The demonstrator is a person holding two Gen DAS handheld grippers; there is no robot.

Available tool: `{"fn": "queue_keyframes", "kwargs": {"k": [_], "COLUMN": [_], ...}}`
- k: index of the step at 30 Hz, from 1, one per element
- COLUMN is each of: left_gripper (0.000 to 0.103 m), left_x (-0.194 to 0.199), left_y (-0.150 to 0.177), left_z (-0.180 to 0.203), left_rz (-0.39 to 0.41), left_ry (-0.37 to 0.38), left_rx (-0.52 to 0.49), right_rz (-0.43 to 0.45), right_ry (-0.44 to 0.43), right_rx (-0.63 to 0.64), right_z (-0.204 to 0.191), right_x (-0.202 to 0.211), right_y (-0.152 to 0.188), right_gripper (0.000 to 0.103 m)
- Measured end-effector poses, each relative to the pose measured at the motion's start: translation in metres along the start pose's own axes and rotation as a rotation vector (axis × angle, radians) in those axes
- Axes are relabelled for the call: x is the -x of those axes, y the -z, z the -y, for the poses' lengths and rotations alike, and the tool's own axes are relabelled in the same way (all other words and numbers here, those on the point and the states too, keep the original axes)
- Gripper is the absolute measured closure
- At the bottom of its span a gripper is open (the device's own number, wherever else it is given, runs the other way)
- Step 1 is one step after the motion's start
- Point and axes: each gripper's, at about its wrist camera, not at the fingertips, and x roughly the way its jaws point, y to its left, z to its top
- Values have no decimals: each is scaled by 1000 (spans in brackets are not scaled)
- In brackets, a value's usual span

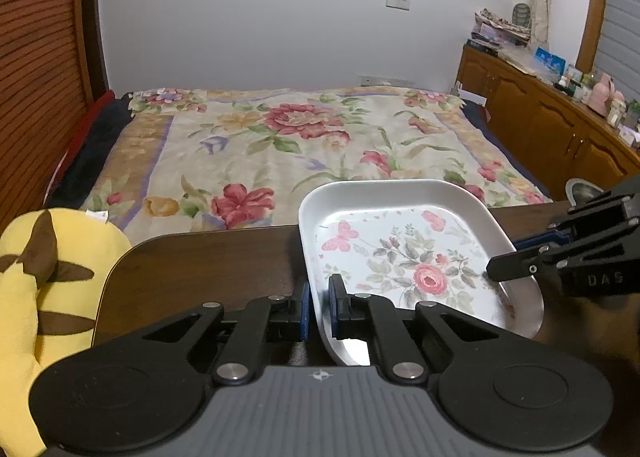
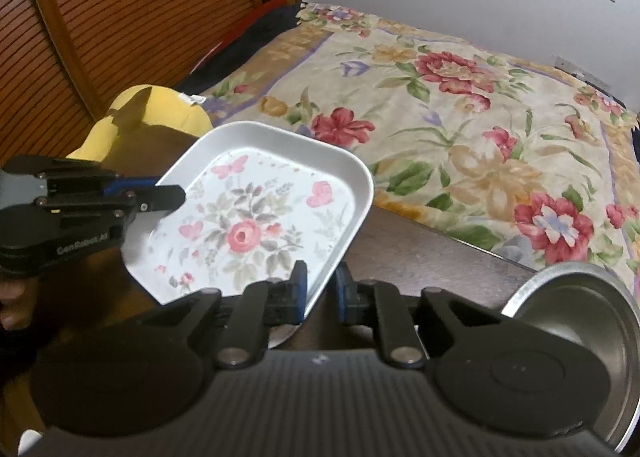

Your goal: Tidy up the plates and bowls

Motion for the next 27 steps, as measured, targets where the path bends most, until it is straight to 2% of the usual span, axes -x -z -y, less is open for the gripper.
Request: {"fn": "queue_keyframes", "kwargs": {"k": [9, 17, 27], "left_gripper": [92, 92, 92], "left_x": [7, 40, 89], "left_y": [5, 3, -1], "left_z": [0, 5, 21], "left_rz": [-24, 13, 76], "left_ry": [-21, -24, -32], "left_rx": [7, 0, -20], "right_rz": [0, 35, 104], "right_ry": [2, -31, -24], "right_rx": [1, -16, -8], "right_z": [-4, -9, -17], "right_x": [0, 23, 65], "right_y": [0, 1, 6], "right_gripper": [87, 87, 87]}}
